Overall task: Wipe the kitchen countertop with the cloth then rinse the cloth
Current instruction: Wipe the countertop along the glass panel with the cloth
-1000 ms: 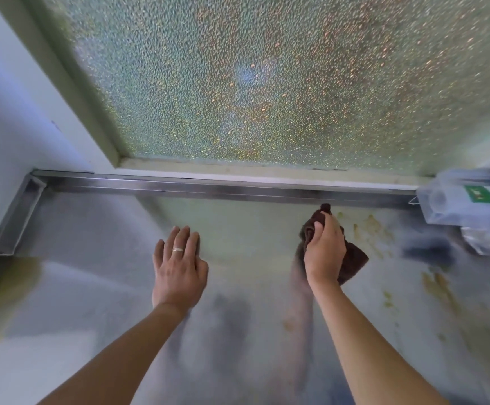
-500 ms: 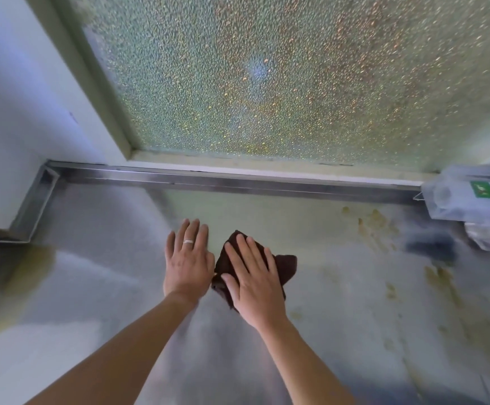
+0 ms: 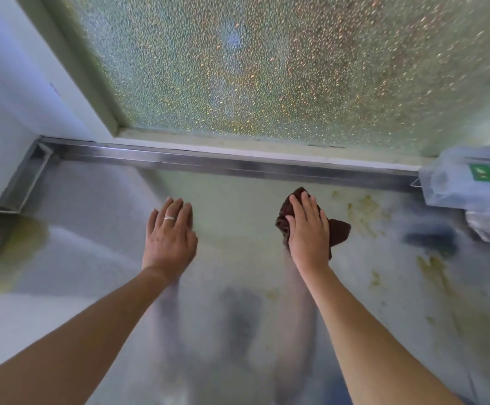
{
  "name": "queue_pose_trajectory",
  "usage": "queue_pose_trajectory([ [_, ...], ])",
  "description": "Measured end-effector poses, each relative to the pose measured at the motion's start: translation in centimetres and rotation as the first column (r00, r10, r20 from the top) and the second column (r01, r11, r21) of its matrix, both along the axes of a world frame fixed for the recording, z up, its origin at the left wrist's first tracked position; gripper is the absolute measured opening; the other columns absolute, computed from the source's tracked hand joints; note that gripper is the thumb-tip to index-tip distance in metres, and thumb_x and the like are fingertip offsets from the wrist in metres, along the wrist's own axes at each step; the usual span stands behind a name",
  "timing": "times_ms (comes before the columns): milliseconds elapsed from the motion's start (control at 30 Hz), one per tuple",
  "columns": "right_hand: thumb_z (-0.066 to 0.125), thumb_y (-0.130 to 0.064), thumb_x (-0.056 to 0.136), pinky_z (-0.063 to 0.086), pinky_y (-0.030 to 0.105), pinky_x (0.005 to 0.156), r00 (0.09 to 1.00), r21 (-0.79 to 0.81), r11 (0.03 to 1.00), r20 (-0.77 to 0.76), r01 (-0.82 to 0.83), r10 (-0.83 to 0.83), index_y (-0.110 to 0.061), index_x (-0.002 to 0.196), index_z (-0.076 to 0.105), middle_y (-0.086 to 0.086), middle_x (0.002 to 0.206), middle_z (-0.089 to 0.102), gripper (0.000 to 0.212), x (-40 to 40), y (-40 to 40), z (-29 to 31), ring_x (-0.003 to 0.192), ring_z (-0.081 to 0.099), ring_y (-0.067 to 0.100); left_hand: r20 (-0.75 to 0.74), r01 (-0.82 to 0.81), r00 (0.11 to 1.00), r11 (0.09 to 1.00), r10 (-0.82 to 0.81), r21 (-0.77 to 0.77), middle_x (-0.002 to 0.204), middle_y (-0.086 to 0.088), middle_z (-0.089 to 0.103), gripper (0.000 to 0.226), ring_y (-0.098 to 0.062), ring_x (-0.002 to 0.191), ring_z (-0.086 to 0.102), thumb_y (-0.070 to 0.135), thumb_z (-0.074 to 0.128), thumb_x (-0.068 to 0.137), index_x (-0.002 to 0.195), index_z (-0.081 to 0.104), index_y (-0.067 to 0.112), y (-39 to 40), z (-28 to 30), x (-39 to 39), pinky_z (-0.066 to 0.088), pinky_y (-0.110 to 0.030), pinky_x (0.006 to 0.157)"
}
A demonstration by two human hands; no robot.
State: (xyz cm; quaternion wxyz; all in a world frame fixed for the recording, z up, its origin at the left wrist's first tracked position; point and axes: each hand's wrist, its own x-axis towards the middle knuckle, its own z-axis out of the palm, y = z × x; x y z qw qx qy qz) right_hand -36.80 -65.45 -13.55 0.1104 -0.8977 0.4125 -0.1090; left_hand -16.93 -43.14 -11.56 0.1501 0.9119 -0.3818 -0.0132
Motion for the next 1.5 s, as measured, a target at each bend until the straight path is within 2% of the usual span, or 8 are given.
queue_pose_trajectory([
  [200,0.049,-0.015,0.106,0.034,0.046,0.121,0.937,0.216,0.951,0.224,0.220,-0.267,-0.004,0.140,0.057,0.018,0.153,0.049,0.036,-5.3,-0.3,2.4,0.143,0.045,0.035,-0.090,0.047,0.995,0.998,-0.044,0.032,0.156,-0.009,0.042,0.058,-0.031,0.151,0.028,0.037,0.044,0.090,0.145,0.045,0.020,-0.1,1.4,-4.3,0.023,-0.058,0.118],
  [300,0.045,-0.024,0.107,0.032,0.036,0.120,0.947,0.196,0.978,0.292,0.075,-0.131,-0.009,0.142,0.057,0.013,0.153,0.050,0.040,-6.8,4.3,4.4,0.141,0.048,0.029,-0.101,0.183,0.980,0.979,-0.173,0.095,0.166,-0.007,0.028,0.064,-0.028,0.156,0.016,0.048,0.043,0.091,0.153,0.037,0.032,0.5,0.7,-8.6,0.016,-0.059,0.121],
  [433,0.042,-0.040,0.106,0.022,0.044,0.125,0.975,0.062,0.973,0.018,-0.222,0.221,-0.020,0.155,0.042,0.006,0.166,0.030,0.052,-9.4,12.6,2.7,0.154,0.027,0.025,-0.088,0.156,0.986,0.971,-0.142,0.180,0.170,-0.005,0.009,0.070,-0.023,0.158,-0.003,0.049,0.040,0.095,0.160,0.020,0.034,1.1,-0.7,-10.9,0.008,-0.058,0.124],
  [767,0.030,-0.046,0.110,0.018,0.047,0.126,0.970,-0.049,0.976,-0.132,-0.212,0.204,-0.028,0.158,0.031,0.001,0.170,0.021,0.052,-6.0,6.0,1.2,0.158,0.015,0.022,-0.081,0.147,0.988,0.973,-0.134,0.176,0.171,-0.001,0.003,0.069,-0.019,0.157,-0.012,0.050,0.038,0.098,0.161,0.013,0.036,1.0,-0.6,-11.1,0.002,-0.055,0.126],
  [1033,0.048,-0.020,0.106,0.032,0.049,0.121,0.984,0.132,0.991,0.178,-0.013,-0.011,-0.012,0.142,0.056,0.011,0.156,0.047,0.037,-6.7,0.9,1.5,0.147,0.039,0.032,-0.107,0.139,0.986,0.984,-0.127,0.108,0.170,0.000,0.013,0.066,-0.017,0.158,-0.004,0.048,0.039,0.096,0.159,0.024,0.035,1.1,-0.2,-11.1,0.003,-0.052,0.127],
  [1133,0.047,-0.022,0.108,0.035,0.038,0.121,0.939,0.266,0.961,0.305,0.077,-0.159,-0.012,0.144,0.054,0.009,0.154,0.049,0.038,-9.6,3.0,3.8,0.142,0.047,0.026,-0.118,0.114,0.987,0.992,-0.106,0.061,0.167,-0.004,0.023,0.064,-0.021,0.158,0.005,0.046,0.039,0.094,0.155,0.035,0.029,1.1,0.0,-11.5,0.005,-0.055,0.126],
  [1267,0.039,-0.032,0.110,0.034,0.034,0.121,0.967,0.098,0.989,0.237,-0.115,0.089,-0.021,0.150,0.048,0.001,0.160,0.041,0.043,-14.8,10.3,5.0,0.149,0.038,0.018,-0.132,0.146,0.981,0.989,-0.143,0.017,0.157,-0.006,0.041,0.062,-0.023,0.154,0.023,0.047,0.043,0.089,0.146,0.049,0.022,-0.2,0.4,-13.3,0.012,-0.057,0.124],
  [1500,0.045,-0.042,0.106,0.032,0.044,0.119,0.921,0.033,0.921,-0.009,-0.389,0.389,-0.031,0.156,0.038,-0.002,0.168,0.026,0.052,-19.0,16.3,1.9,0.156,0.022,0.019,-0.128,0.144,0.983,0.986,-0.133,0.081,0.164,-0.006,0.028,0.058,-0.024,0.157,0.010,0.042,0.041,0.094,0.150,0.041,0.026,-4.0,0.4,-17.9,0.002,-0.059,0.125],
])
